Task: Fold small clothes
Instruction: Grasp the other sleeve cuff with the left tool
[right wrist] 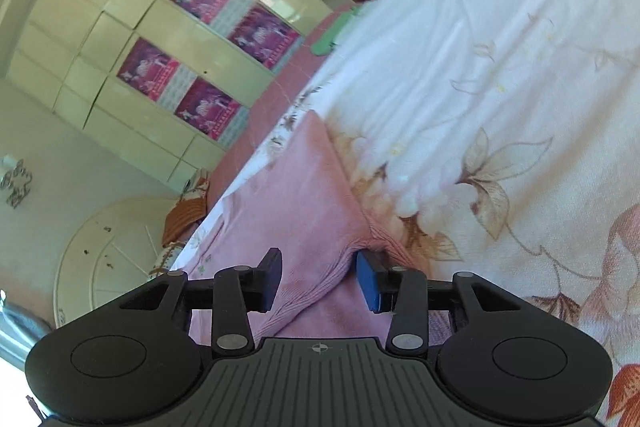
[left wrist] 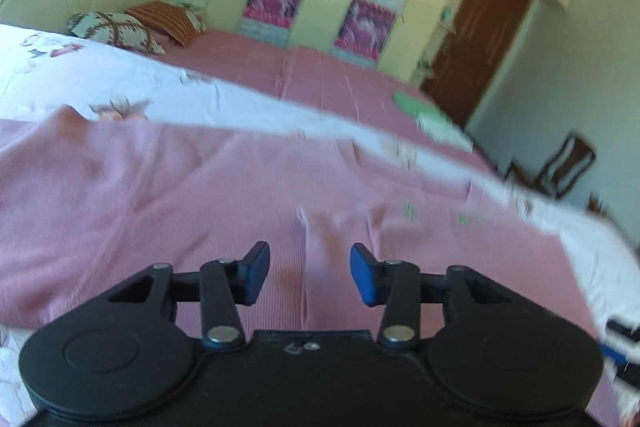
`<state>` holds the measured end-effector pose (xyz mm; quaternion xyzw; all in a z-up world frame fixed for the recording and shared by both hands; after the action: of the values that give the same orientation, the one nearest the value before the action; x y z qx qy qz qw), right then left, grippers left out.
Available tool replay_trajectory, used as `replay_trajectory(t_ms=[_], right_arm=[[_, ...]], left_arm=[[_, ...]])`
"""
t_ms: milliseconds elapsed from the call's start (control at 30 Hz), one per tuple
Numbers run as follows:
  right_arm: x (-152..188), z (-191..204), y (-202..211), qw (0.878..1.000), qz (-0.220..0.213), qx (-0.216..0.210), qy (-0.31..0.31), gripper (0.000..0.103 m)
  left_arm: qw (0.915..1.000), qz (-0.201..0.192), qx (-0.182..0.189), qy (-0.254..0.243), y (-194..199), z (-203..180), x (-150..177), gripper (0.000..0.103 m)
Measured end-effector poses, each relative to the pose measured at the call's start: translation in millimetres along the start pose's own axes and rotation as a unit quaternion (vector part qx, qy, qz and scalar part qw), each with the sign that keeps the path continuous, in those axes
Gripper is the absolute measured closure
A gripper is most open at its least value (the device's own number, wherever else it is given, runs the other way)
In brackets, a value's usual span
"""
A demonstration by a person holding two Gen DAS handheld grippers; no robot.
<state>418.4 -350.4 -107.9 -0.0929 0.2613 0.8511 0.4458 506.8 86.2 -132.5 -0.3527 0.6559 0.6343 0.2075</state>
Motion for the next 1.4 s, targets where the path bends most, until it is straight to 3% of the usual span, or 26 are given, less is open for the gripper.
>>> replay_trajectory(t_ms=[67, 133, 167, 267, 300, 367, 500, 600, 767, 867, 967, 1067, 1167, 1200, 1233, 1267, 1367, 1400], right_arm=[[4, 3, -5, 1.0, 0.007, 0.008, 0.01, 0.062], [8, 5, -11, 1.0, 0.015, 0.015, 0.004, 0.062], [9, 7, -12, 1.0, 0.015, 0.018, 0.006, 0.062], [12, 16, -9, 1.0, 0.014, 0.014, 0.013, 0.062], [12, 19, -9, 1.0, 0.015, 0.013, 0.015, 0.062], [13, 22, -11, 1.0, 0.02, 0.013, 0.018, 0.062], [21, 28, -25, 0.999, 0.033, 0.012, 0.018, 0.062], [34, 36, -41, 0.999, 0.047, 0.005, 0.02, 0.062], [61, 57, -72, 0.997, 0.075, -0.004, 0.027, 0.062], [76, 74, -90, 0.995, 0.089, -0.009, 0.037, 0.062], [85, 90, -105, 0.994, 0.096, -0.011, 0.05, 0.062], [90, 100, -117, 0.994, 0.096, -0.008, 0.057, 0.062], [93, 107, -126, 0.994, 0.095, -0.004, 0.061, 0.062], [93, 110, -128, 0.994, 0.094, -0.002, 0.063, 0.062], [95, 113, -128, 0.994, 0.094, -0.001, 0.065, 0.062], [97, 115, -128, 0.993, 0.094, 0.0, 0.066, 0.062], [99, 117, -128, 0.993, 0.097, 0.006, 0.067, 0.062], [98, 118, -126, 0.993, 0.096, 0.005, 0.069, 0.062]], left_arm=[[0.9981, -0.003, -0.038, -0.048, -6, -14, 8, 0.061], [0.9972, -0.002, -0.053, -0.052, -1, -18, 7, 0.061], [0.9981, -0.006, -0.051, -0.034, 4, -14, 6, 0.061], [0.9984, -0.032, -0.026, 0.039, 28, 23, 6, 0.038], [0.997, -0.041, -0.029, 0.059, 36, 40, 8, 0.036], [0.9927, -0.053, -0.048, 0.098, 53, 81, 13, 0.039], [0.9739, -0.08, -0.11, 0.182, 89, 179, 24, 0.045], [0.9525, -0.087, -0.155, 0.248, 111, 253, 34, 0.046], [0.9188, -0.096, -0.187, 0.334, 126, 350, 40, 0.05], [0.9045, -0.089, -0.179, 0.377, 114, 391, 39, 0.05], [0.8986, -0.091, -0.157, 0.399, 103, 416, 38, 0.05], [0.9032, -0.094, -0.152, 0.39, 94, 423, 26, 0.05], [0.9076, -0.098, -0.142, 0.383, 82, 428, 18, 0.059], [0.9092, -0.096, -0.142, 0.379, 78, 428, 17, 0.071], [0.9113, -0.09, -0.141, 0.377, 74, 431, 15, 0.097], [0.9069, -0.091, -0.135, 0.389, 74, 434, 14, 0.098], [0.8862, -0.191, -0.094, 0.412, 112, 433, 8, 0.098], [0.8838, -0.191, -0.094, 0.417, 115, 434, 7, 0.098]])
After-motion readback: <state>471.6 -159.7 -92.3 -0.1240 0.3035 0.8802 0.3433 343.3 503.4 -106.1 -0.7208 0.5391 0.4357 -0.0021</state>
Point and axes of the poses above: each gripper's, at about its wrist camera, not at the fingertips, and y roughly against the way its jaws point, z to its left, x to its underside, the point moved 2 cm from there along -y, roughly the way its jaws point, and after that the axes turned 12 degrees about -x, right-handed, at the moved point
